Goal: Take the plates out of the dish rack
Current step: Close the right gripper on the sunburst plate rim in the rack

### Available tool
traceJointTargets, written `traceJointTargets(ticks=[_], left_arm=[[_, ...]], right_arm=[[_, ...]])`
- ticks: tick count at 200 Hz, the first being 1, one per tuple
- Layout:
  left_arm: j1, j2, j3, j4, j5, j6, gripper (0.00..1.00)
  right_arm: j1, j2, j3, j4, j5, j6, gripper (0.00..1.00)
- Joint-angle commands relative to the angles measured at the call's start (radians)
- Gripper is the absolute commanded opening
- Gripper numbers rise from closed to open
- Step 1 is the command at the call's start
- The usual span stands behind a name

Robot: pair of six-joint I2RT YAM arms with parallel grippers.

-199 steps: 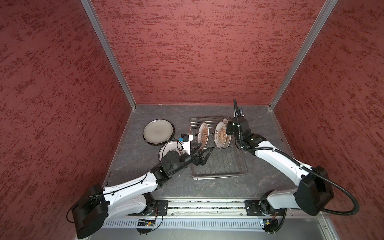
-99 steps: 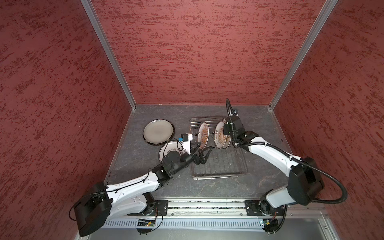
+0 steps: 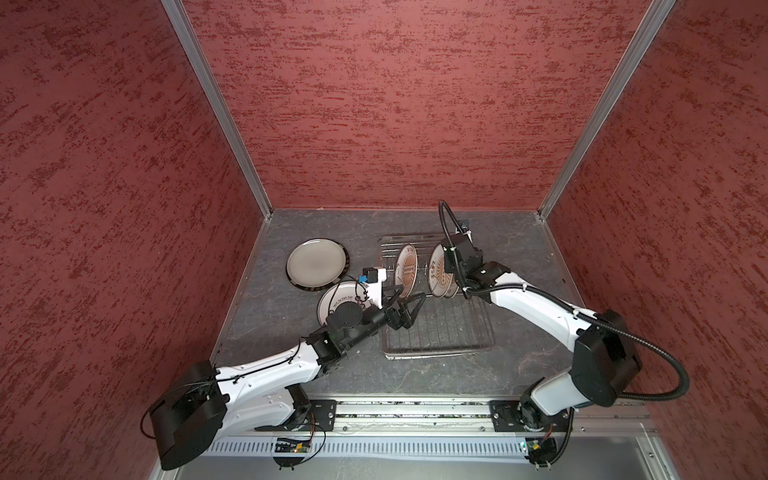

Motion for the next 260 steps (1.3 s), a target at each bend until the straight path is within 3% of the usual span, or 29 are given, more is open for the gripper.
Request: traceJointTargets(ticks=[1, 75, 219, 260], left_arm=[[-0.005, 0.002, -0.011, 0.018, -0.014, -0.004, 1.0], [-0.005, 0.011, -0.009, 0.018, -0.018, -0.005, 0.99], [-0.005, -0.002, 0.002, 0.005, -0.043, 0.001, 0.99], [-0.003, -0.016, -0.003, 0.007, -0.055, -0.005, 0.99]], right_arm=[[0.0, 0.002, 0.03, -0.024, 0.012, 0.021, 0.18], [0.007, -0.002, 0.072, -0.003, 0.12, -0.027, 0.06], [0.093, -0.074, 0.124, 0.007, 0.432, -0.165, 0.02], [0.134, -0.212, 0.094, -0.032, 0.522, -0.122, 0.02]])
